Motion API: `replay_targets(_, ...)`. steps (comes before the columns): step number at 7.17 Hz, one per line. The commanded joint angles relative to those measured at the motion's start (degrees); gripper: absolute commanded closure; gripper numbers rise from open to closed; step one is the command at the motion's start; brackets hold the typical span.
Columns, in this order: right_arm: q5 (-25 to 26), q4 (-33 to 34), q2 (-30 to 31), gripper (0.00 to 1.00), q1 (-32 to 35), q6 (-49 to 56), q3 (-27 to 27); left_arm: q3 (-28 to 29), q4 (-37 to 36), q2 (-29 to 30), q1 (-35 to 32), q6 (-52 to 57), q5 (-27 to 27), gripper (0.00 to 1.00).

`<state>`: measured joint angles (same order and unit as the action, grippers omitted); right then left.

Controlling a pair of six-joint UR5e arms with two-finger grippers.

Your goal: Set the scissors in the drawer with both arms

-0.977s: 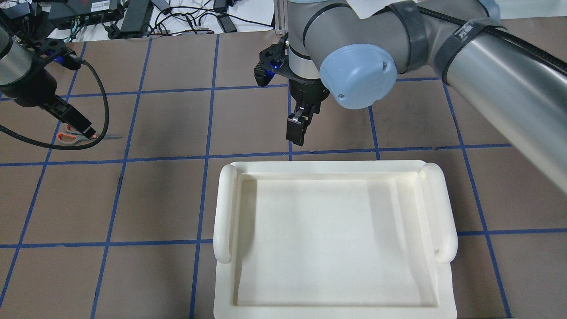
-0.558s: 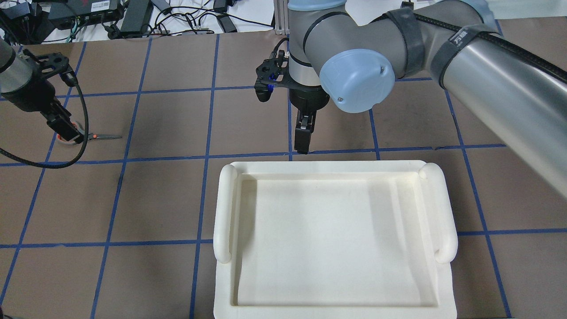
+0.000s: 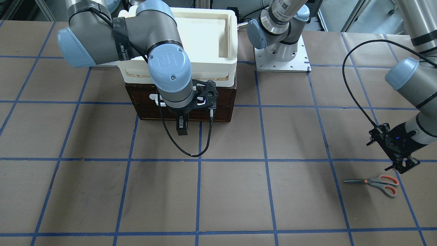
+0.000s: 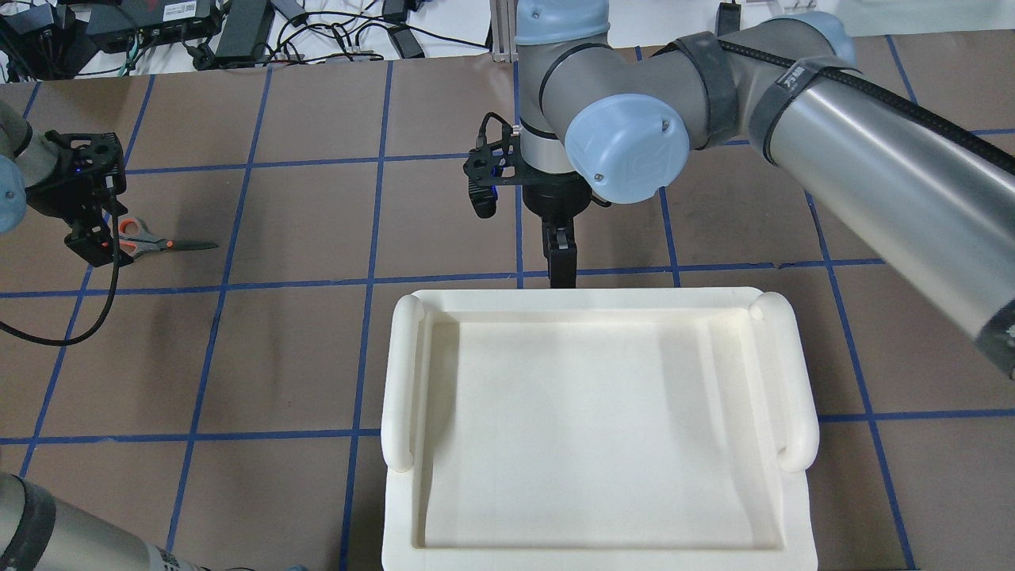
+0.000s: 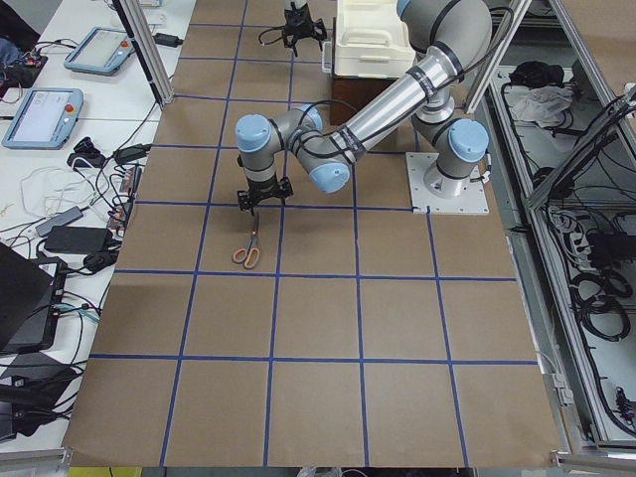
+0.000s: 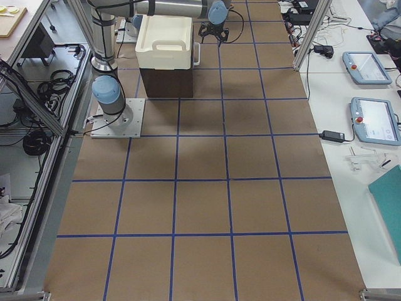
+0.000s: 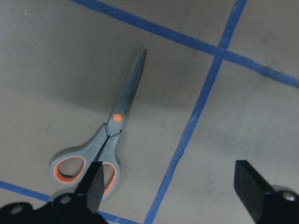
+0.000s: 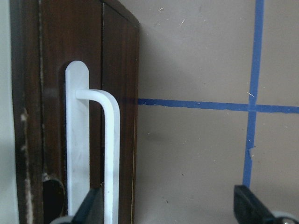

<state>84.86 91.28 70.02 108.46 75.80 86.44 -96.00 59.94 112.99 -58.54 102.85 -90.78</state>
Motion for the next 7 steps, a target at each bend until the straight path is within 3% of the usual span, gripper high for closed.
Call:
replay_targets(1, 0.6, -2.0, -0.9, 0.0, 0.0, 2.3, -0.5, 0.7, -7.2, 4.9, 0.6, 9.0, 0.0, 0.0)
replay_targets(3, 1.7, -2.7, -0.9, 0.0, 0.0, 1.4, -0.2, 2.0, -8.8, 8.0, 0.6, 15.5, 0.3, 0.0)
replay_targets(7, 1.2, -2.8, -2.1, 0.0, 0.0, 1.2, 0.0, 2.4, -10.6, 11.6, 0.6, 17.8, 0.9, 0.0)
